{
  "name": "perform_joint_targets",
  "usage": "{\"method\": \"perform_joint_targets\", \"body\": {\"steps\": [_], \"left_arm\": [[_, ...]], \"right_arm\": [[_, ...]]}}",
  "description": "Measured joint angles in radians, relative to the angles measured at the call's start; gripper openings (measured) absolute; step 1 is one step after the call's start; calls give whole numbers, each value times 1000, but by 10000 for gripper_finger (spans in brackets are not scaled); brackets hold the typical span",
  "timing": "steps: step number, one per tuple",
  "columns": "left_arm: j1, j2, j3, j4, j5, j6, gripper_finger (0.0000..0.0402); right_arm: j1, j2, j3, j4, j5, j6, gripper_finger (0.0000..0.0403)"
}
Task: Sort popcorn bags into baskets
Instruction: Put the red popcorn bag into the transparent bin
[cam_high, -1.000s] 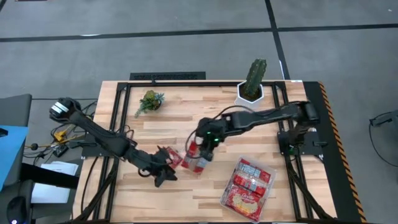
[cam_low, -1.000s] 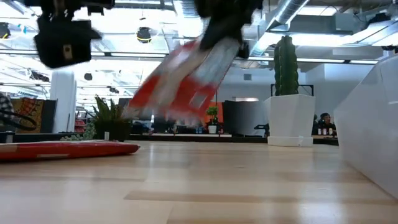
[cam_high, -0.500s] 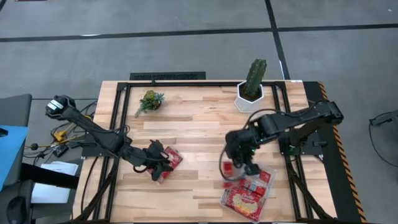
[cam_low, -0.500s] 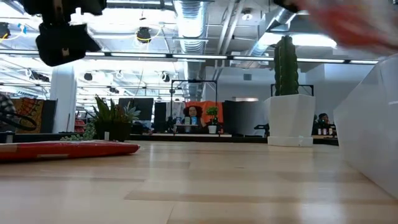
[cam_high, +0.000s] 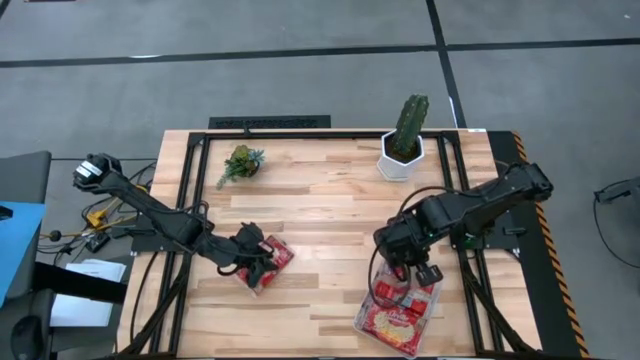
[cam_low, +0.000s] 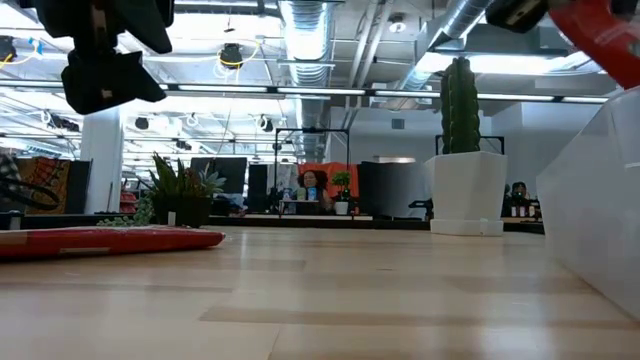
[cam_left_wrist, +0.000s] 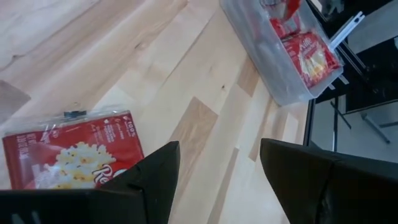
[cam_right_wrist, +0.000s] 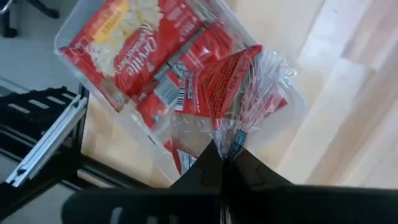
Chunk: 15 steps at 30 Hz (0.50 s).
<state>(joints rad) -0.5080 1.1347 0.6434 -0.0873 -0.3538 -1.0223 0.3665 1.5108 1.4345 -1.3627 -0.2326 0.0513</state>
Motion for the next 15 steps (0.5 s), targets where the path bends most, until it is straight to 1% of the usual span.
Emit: {"method": "perform_joint_targets", "body": {"steps": [3,7,10,15], "left_arm": [[4,0,0,-7,-1,1,212],[6,0,0,-13,-13,2,212],[6,0,0,-13,-22,2,212],[6,0,0,-19,-29,9,212]], "right_arm": [[29,0,0,-18,-1,-50,27],[72,0,0,-73,-2,-157,30],[95,0,0,-58,-4,-197,30],[117,0,0,-12,-5,-216,31]]}}
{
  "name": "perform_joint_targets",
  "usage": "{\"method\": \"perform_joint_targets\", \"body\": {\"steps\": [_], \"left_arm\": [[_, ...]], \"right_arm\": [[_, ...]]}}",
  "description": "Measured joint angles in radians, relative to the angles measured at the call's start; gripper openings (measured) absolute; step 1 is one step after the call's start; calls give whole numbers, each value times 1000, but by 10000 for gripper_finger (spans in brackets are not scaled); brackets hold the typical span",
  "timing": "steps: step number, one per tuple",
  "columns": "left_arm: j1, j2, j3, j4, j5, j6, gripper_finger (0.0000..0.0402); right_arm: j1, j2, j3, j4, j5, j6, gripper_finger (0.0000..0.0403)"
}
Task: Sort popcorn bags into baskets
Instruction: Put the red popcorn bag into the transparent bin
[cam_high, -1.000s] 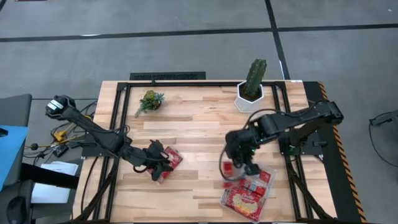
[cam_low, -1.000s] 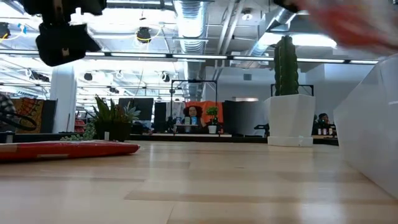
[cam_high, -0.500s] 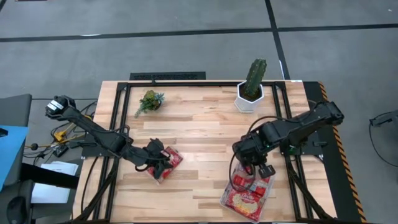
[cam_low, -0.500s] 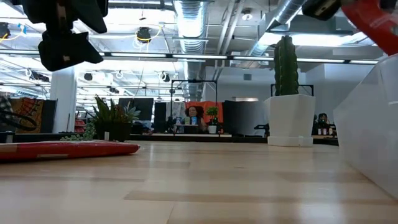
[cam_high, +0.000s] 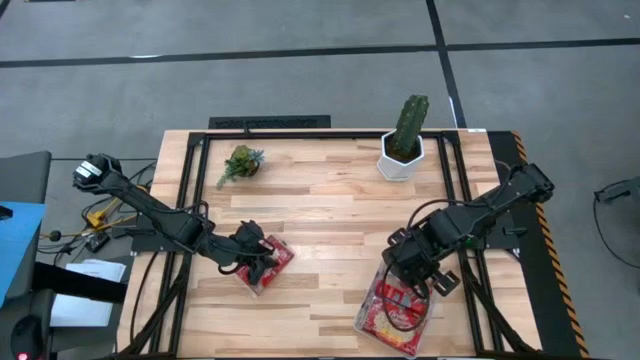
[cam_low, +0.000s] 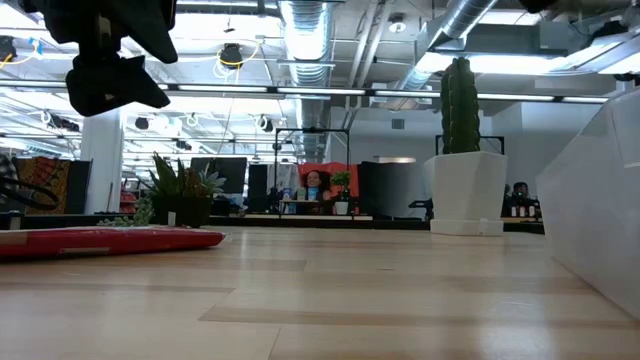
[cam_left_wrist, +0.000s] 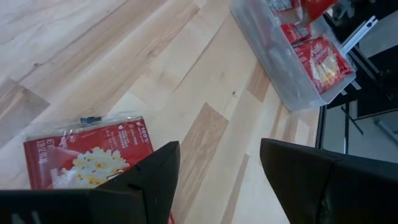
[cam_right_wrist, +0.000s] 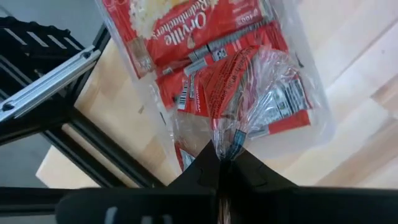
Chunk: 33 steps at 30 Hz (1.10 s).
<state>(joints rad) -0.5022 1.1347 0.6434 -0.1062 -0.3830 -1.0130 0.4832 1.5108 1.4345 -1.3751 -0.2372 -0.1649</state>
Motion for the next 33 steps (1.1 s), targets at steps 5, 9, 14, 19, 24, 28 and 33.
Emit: {"method": "perform_joint_targets", "body": {"steps": [5,9,14,19,24,28,33], "left_arm": [[0,0,0,-19,-3,-1,212],[0,0,0,-19,-8,-1,212],[0,0,0,-18,-22,-2,212],[0,0,0,-18,-29,3,212],[0,0,0,-18,-30,3,212],[0,0,0,-19,-33,4,212],[0,0,0,-28,-33,4,212]], "right_arm": [[26,0,0,2,-35,-23,45],[51,0,0,0,-52,-95,59],[59,0,0,0,-47,-99,78],[58,0,0,3,-43,-99,115],[56,0,0,6,22,-107,174],[41,0,0,48,31,-148,216],[31,0,0,109,89,-198,232]]}}
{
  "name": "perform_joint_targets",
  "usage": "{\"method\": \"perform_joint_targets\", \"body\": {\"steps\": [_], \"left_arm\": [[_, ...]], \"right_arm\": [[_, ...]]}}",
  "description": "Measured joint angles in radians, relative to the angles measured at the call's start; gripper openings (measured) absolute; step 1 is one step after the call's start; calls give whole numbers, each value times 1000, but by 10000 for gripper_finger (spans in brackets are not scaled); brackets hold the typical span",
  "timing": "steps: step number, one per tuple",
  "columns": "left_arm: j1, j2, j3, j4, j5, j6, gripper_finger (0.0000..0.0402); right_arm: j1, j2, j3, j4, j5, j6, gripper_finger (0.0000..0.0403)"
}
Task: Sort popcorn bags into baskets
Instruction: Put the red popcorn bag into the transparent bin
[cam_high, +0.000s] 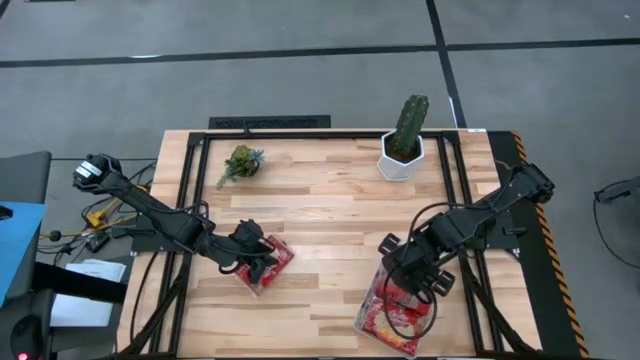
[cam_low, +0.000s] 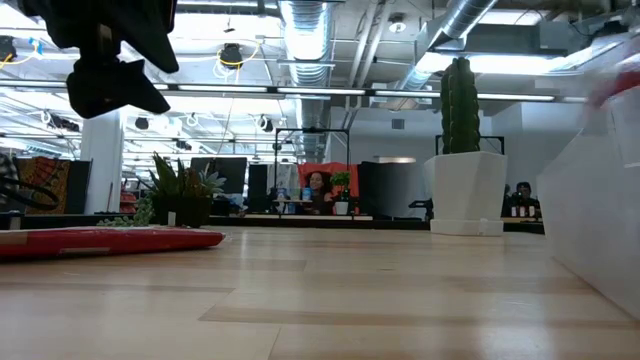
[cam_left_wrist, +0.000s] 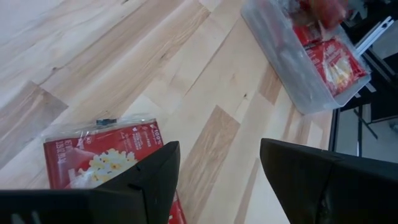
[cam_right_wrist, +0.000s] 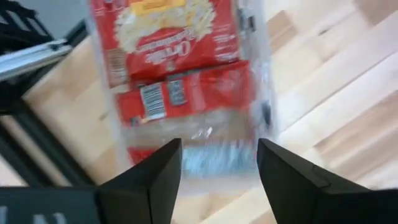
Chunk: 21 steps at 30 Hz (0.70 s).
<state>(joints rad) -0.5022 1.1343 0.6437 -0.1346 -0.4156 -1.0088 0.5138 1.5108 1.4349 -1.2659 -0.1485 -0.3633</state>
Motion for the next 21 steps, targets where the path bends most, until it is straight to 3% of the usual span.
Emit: {"method": "perform_joint_targets", "body": {"steps": [6,9,12,17,21], "left_arm": [[0,0,1,-29,22,-8,212],[0,-1,2,-98,79,-49,212],[-9,-1,2,-253,124,-201,212],[-116,-1,2,-443,49,-468,212],[-186,-2,-26,-439,-78,-548,212]], "right_arm": [[-20,18,0,71,53,24,224],[-40,27,2,139,109,148,219],[-67,39,-1,250,172,334,213],[-158,101,1,480,278,713,203],[-217,199,1,644,285,858,195]]}}
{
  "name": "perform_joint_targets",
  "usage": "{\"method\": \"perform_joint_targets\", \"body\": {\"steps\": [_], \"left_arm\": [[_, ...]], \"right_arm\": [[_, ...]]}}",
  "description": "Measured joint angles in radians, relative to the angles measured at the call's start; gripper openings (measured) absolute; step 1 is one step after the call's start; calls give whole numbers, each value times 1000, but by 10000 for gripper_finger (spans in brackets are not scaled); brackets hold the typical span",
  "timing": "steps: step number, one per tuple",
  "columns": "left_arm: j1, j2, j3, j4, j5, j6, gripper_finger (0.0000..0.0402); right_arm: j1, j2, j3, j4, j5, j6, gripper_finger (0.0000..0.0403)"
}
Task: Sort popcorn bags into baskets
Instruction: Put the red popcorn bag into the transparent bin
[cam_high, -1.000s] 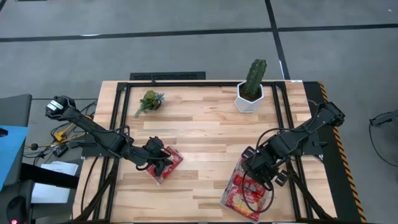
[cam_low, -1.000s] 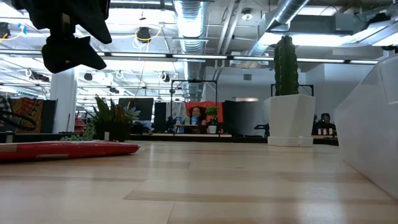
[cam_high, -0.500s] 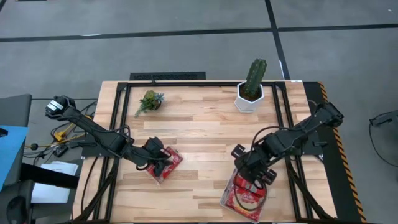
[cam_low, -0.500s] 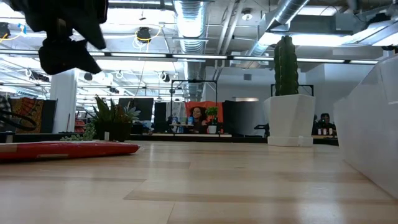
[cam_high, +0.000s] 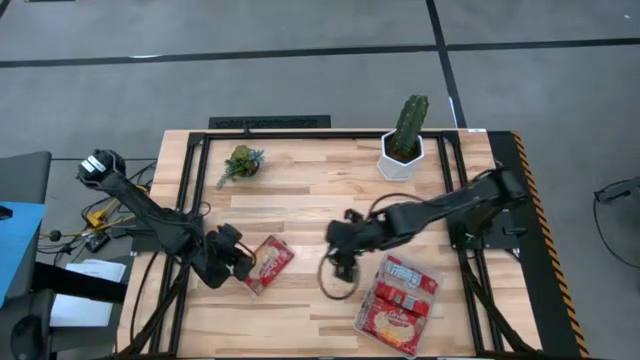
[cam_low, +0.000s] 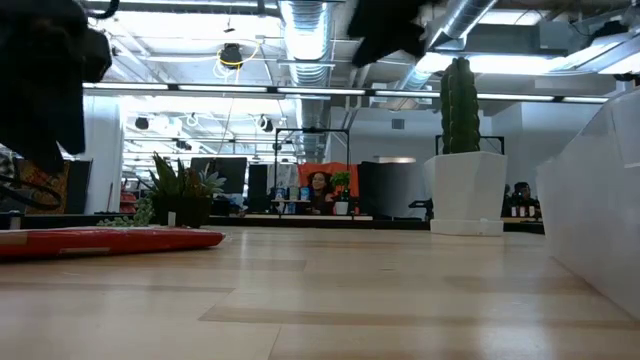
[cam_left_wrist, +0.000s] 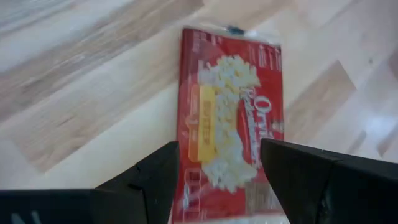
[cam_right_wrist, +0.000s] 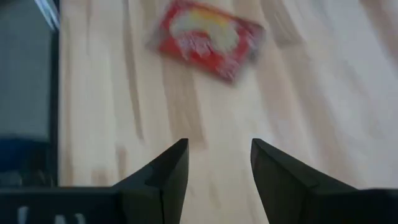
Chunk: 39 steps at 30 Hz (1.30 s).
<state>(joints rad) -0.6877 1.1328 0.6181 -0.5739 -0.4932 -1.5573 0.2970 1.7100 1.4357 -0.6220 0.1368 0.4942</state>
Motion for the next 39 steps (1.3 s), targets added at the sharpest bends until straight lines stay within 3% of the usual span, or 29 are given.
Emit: {"method": "perform_joint_targets", "body": {"steps": [10,17,19,22,39], "left_arm": [[-48,4,-181,353,33,-62,212],[-85,31,-190,358,10,-91,212],[-86,53,-190,364,9,-90,212],[-85,100,-192,371,8,-105,212],[-53,444,-188,856,44,-69,212]], "right_arm": [[-108,265,12,336,-115,249,188],[-195,362,23,466,-136,309,198],[-210,368,12,424,-149,313,200],[-217,413,26,508,-180,334,201],[-200,406,12,451,-118,344,191]]}}
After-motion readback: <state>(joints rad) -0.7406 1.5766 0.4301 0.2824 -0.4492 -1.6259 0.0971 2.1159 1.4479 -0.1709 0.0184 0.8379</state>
